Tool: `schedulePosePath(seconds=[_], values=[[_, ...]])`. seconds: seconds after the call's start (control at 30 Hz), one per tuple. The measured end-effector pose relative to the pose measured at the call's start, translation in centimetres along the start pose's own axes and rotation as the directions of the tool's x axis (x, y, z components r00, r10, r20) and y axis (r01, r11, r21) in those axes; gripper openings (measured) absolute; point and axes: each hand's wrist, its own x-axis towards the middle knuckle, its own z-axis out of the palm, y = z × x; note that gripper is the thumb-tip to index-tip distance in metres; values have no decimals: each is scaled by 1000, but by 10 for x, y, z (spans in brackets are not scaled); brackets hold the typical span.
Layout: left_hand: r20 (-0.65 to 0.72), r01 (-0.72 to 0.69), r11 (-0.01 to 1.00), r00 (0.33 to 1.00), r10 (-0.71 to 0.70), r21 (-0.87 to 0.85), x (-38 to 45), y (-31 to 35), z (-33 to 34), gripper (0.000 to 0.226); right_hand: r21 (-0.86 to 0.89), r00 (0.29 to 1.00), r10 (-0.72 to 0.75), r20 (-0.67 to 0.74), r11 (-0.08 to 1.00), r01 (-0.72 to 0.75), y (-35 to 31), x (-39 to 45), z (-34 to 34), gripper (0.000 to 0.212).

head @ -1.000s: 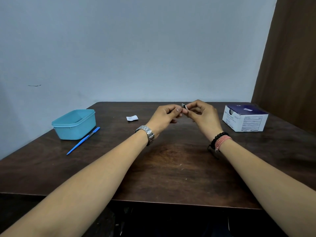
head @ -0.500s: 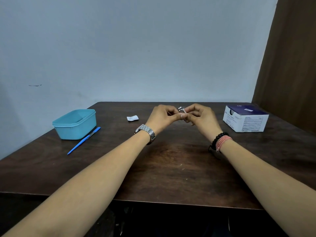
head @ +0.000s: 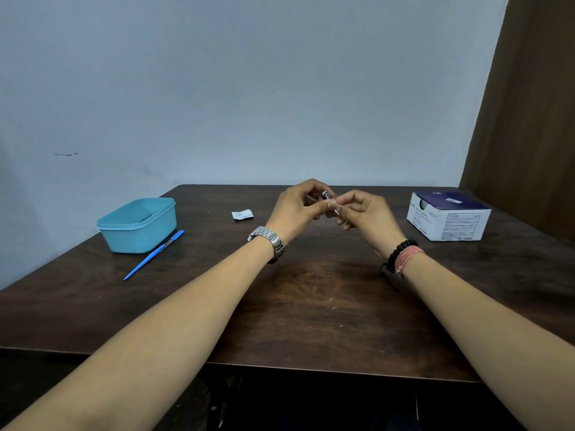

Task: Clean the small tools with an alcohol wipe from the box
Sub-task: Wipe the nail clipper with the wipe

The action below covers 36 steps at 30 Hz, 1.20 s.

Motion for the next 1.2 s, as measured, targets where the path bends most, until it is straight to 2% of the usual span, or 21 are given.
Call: schedulePosePath(seconds=[0.17, 0.4, 0.7, 0.9, 1.07, 1.2], values=[[-65, 54, 993, 996, -60, -104, 3, -2, -2, 10, -32, 1000, -18, -2, 999, 18, 0, -1, 0, 10], [-109, 75, 990, 990, -88, -115, 3, -2, -1, 9, -90, 995, -83, -58, 993, 78, 1, -1, -1, 15], [-135, 58, 998, 989, -61, -21, 2, -3, -2, 8, -61, 998, -26, -53, 998, 22, 1, -1, 1, 14], [-109, -21, 989, 993, 37, 148, 2, -1, -1, 12, 40, 996, 79, -28, 996, -78, -1, -3, 3, 1], [-54, -85, 967, 993, 101, 240, 2, 2, -3, 14, 62, 991, 129, 27, 989, -131, -3, -6, 3, 8], [-43, -74, 969, 995, 86, 236, 1, 3, -4, 16, 63, 989, 142, 38, 988, -144, -5, -7, 3, 9]])
